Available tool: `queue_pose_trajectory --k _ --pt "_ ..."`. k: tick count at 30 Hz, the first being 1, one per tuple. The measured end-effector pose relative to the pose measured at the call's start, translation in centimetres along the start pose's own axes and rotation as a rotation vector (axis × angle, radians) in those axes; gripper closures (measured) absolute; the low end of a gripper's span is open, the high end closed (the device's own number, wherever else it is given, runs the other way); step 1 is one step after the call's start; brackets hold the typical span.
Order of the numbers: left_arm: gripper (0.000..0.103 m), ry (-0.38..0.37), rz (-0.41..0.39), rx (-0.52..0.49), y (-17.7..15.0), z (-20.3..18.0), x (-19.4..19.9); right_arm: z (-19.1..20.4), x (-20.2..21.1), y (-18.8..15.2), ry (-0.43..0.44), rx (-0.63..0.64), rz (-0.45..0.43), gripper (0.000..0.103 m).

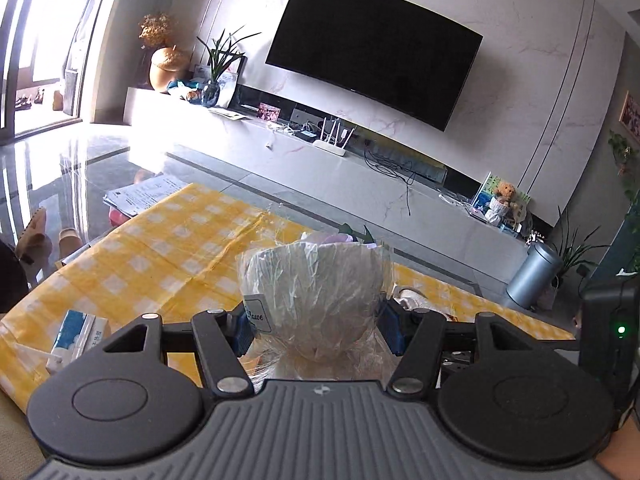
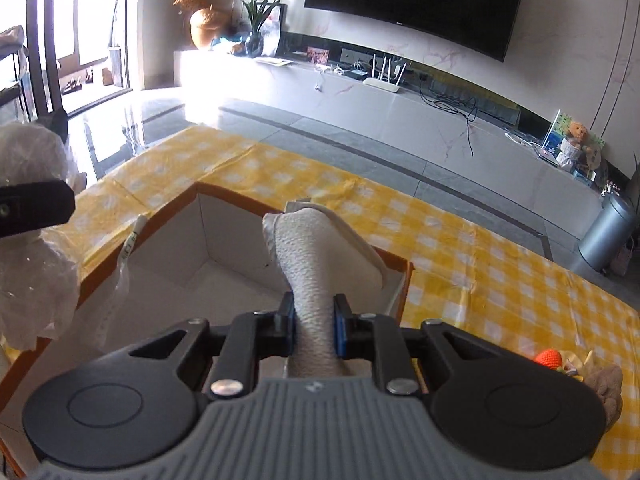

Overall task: Organize soft objects
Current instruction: 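Carry the white mitt and wrapped ball over the white box with both tools, then open the right tool to drop the white mitt into the box, then lower the wrapped ball into the box and open the left tool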

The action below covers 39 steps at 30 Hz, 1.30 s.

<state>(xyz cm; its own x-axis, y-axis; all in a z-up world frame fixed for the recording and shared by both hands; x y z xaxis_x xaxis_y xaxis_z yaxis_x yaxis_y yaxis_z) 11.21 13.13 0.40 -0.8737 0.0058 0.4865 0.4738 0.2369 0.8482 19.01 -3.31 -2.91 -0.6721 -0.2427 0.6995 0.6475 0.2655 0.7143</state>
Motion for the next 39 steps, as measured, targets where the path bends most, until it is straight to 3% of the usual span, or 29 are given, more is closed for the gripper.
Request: queue_pose_trajectory --k 12,16,19,21,23,30,35,39 --pt "0.033 0.019 0.026 0.042 -0.6 1.9 0.2 5.3 -8.7 -0.5 -0.171 0.224 0.158 0.086" --pt "0.033 0.021 0.028 0.034 -0.6 1.7 0.0 6.2 -10.0 -0.7 -0.171 0.268 0.184 0.084" --pt "0.032 -0.004 0.058 0.046 -0.6 1.8 -0.3 6.4 -10.3 -1.1 -0.128 0.276 0.216 0.070" --pt "0.032 -0.016 0.060 0.048 -0.6 1.9 -0.2 6.0 -10.2 -1.0 -0.066 0.229 0.231 0.034" --pt "0.032 -0.004 0.058 0.042 -0.5 1.9 -0.2 5.6 -9.8 -0.8 -0.033 0.191 0.203 0.013" --pt "0.032 0.003 0.057 0.020 -0.5 1.6 -0.5 4.9 -6.6 -0.1 0.000 0.176 0.094 0.007" --pt "0.032 0.010 0.049 0.005 -0.6 1.3 -0.5 4.0 -4.7 -0.5 -0.010 0.195 0.065 0.005" --pt "0.032 0.006 0.049 0.014 -0.6 0.9 -0.7 2.5 -3.6 -1.1 0.007 0.133 0.045 0.005"
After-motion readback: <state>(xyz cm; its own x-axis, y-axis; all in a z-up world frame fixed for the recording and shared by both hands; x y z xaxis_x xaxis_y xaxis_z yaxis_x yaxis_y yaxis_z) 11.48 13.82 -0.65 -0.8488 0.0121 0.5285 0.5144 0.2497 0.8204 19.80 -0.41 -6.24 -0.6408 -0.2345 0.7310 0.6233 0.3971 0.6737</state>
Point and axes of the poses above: each gripper's, at about its wrist camera, not at the fingertips, and x roughly against the way its jaws point, z to its left, y to its top, the point moved 1 cm from there along -x, roughly the way its jaws point, and after that the axes turned 8 degrees about -x, right-handed, at the moved point
